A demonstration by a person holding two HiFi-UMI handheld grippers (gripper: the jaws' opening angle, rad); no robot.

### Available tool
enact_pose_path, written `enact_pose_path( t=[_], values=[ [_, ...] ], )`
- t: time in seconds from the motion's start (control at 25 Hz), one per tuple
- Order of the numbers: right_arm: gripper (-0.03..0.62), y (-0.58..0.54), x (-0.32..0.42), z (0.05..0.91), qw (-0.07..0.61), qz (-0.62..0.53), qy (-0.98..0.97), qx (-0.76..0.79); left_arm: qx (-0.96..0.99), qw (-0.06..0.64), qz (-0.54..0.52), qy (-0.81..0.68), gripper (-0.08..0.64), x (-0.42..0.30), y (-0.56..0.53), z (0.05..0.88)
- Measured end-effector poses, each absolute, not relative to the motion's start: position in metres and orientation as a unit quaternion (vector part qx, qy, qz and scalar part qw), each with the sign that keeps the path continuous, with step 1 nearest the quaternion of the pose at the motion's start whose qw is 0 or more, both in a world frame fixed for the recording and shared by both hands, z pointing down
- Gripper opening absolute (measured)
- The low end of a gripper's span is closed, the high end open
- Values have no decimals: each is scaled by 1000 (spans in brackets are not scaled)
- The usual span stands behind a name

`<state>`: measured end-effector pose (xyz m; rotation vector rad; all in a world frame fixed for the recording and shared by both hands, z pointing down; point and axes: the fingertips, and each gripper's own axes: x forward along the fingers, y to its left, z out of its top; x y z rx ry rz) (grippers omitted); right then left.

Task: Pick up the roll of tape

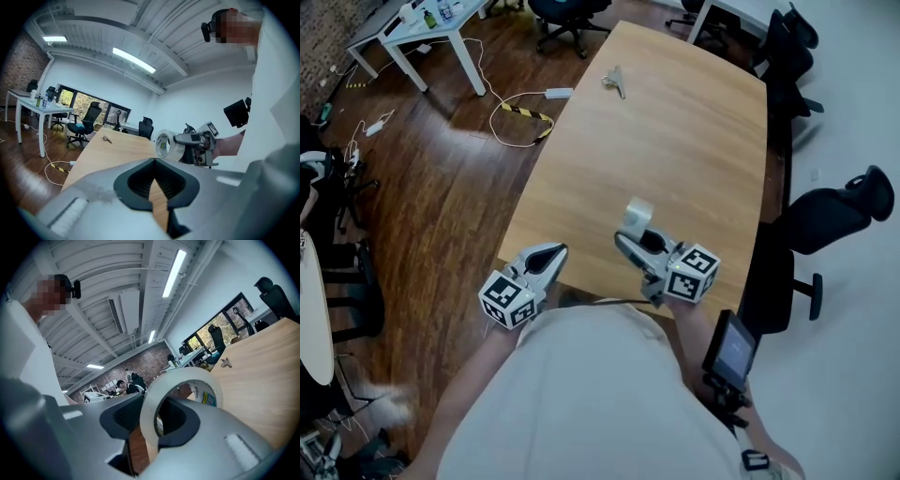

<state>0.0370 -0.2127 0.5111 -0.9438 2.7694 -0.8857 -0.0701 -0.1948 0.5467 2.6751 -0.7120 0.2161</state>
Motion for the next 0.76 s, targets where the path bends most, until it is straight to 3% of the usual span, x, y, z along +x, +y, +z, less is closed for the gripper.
enact_pose_path(
  t=[0.76],
  values=[
    [114,-179,45,515,63,-292,894,-335,961,171,89,-199,5,-52,-188,546]
  ],
)
